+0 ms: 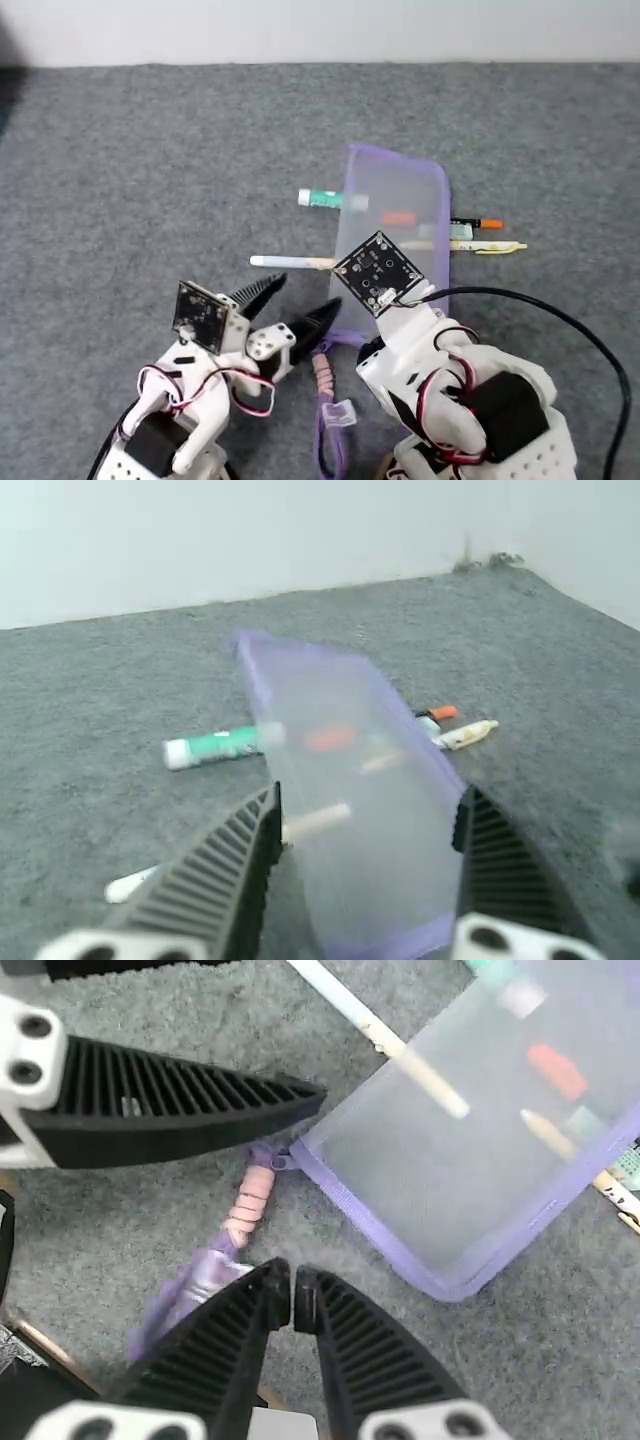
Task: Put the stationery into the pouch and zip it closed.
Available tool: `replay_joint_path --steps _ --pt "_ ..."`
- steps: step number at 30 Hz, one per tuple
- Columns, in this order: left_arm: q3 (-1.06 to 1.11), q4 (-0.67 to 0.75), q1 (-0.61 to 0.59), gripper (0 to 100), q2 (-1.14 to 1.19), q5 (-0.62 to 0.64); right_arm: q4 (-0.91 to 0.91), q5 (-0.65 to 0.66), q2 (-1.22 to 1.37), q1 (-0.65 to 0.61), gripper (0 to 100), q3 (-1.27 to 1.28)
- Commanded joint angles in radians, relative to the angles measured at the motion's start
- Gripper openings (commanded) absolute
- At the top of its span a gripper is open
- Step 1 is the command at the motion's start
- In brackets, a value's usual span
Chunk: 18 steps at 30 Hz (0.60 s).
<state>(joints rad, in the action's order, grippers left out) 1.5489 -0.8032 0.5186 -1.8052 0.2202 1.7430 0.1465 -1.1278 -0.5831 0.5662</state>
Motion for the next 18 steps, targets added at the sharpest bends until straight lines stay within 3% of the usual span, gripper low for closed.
replay_joint_path --steps 1,5,13,18 --pt "-0.045 -0.048 0.083 27 -0.012 -0.009 0.005 0.011 0.005 0.015 0.8 -0.009" --pt "-0.047 -0.081 0.038 27 -0.012 -0.011 -0.005 0.012 0.007 0.019 0.8 -0.005" --pt "-0.022 -0.078 -0.379 27 -0.012 -0.160 -0.122 -0.003 0.077 0.018 0.9 0.147" --pt "-0.021 -0.081 -0.594 27 -0.012 -0.170 -0.216 -0.132 0.202 -0.012 1.3 0.216"
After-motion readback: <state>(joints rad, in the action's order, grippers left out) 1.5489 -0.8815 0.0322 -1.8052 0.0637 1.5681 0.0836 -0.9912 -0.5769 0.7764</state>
